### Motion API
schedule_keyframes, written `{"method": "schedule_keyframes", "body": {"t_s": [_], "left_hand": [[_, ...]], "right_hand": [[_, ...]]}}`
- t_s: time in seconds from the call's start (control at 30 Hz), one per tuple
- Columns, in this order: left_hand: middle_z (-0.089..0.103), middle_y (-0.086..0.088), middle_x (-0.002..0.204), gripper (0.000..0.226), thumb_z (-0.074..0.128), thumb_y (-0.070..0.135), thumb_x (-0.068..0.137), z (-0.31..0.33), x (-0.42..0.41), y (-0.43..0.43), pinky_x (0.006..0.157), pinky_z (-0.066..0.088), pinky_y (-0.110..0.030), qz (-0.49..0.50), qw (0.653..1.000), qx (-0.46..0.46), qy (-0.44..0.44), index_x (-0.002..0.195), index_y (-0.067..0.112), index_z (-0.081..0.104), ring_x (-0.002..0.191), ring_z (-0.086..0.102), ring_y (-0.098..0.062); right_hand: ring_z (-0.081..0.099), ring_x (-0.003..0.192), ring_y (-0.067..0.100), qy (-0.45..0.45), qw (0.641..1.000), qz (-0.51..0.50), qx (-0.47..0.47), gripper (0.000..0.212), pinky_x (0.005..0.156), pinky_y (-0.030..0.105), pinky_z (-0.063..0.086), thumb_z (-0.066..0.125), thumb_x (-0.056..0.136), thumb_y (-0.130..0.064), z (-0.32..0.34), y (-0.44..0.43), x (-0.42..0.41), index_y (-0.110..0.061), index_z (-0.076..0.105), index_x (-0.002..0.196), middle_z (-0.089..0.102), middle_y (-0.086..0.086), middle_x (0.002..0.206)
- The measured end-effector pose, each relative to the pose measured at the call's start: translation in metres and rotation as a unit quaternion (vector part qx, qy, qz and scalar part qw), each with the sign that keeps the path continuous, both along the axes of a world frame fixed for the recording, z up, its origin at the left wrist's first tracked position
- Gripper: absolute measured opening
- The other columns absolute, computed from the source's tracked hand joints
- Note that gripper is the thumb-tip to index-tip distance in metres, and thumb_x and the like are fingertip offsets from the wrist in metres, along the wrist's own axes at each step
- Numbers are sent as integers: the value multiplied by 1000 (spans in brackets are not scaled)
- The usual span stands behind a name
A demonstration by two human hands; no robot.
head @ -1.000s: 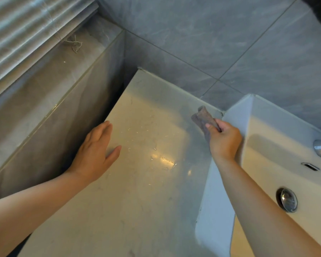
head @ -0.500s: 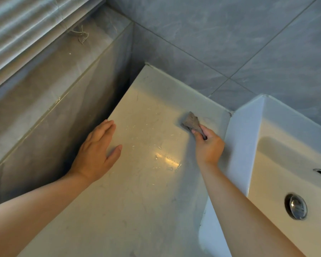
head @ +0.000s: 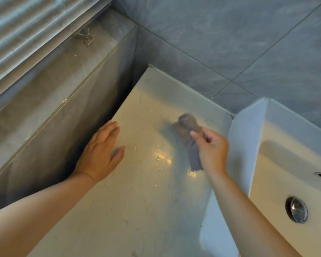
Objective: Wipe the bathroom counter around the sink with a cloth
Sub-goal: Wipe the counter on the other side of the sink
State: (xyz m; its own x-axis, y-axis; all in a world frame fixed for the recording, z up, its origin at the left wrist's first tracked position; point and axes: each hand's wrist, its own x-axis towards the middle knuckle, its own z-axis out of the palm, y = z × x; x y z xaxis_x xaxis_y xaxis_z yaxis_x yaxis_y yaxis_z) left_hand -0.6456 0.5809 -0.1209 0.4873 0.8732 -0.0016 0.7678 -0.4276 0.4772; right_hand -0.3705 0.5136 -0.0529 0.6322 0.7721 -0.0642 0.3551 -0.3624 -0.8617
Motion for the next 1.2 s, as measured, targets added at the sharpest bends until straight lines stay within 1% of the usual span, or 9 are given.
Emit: {"method": "schedule_keyframes", "body": {"t_s": [0.1,0.17,0.3,0.43,0.8,0.93,1.03,1.1,1.2], "left_hand": [[30,-6,153,70,29,50,90,-1,0,0,113,26,-36,2,1000,-3,4,141,4,41,142,23,-18],[29,-6,154,70,28,50,90,-1,0,0,113,26,-37,2,1000,-5,7,142,4,40,143,22,-18],[31,-7,153,70,29,50,90,0,0,0,113,28,-39,4,1000,-8,1,141,4,41,142,24,-18],[29,-6,154,70,28,51,90,0,0,0,113,29,-39,4,1000,-8,2,141,5,40,143,22,-18],[25,-8,155,76,29,55,88,3,2,-2,113,24,-37,-12,998,7,61,144,4,33,144,16,-18],[16,-3,158,85,30,64,84,6,-7,0,116,14,-33,-40,997,-5,61,146,7,29,146,6,-13],[10,4,159,86,47,63,83,12,-22,-4,117,16,-34,-16,999,-21,35,148,12,25,146,1,-10],[7,6,159,88,56,59,83,15,-26,-8,116,20,-34,16,998,-56,25,150,15,19,146,7,-12],[5,7,159,90,53,59,83,14,-29,-12,115,25,-33,42,994,-90,36,152,18,10,143,19,-16]], "right_hand": [[48,60,-1,-95,995,10,16,6,57,23,41,70,79,-19,17,32,22,-23,73,82,60,-13,63],[56,66,7,-137,990,35,-9,10,60,27,45,68,79,-19,14,52,30,-17,73,88,67,-2,70],[65,80,19,-141,988,47,-38,18,70,30,50,68,80,-18,-19,72,31,-17,74,98,72,0,83],[63,86,15,-131,991,-5,-12,26,77,26,49,71,81,-20,-45,69,17,-14,71,107,69,2,94],[58,75,12,-116,990,82,18,24,70,23,47,73,79,-17,-52,24,-46,-13,72,103,61,-2,83],[53,63,3,-12,992,123,-26,13,61,22,41,74,76,-12,-31,19,-44,-25,74,78,64,-10,66],[46,59,-1,-28,995,91,20,14,57,20,39,73,76,-13,-8,37,-27,-27,73,75,56,-19,60],[47,62,-2,-56,995,72,49,7,58,19,39,71,78,-15,3,61,-15,-20,75,82,58,-12,65],[55,66,7,-134,988,72,30,12,59,24,40,69,78,-21,-1,98,-3,-14,74,86,64,-6,69]]}}
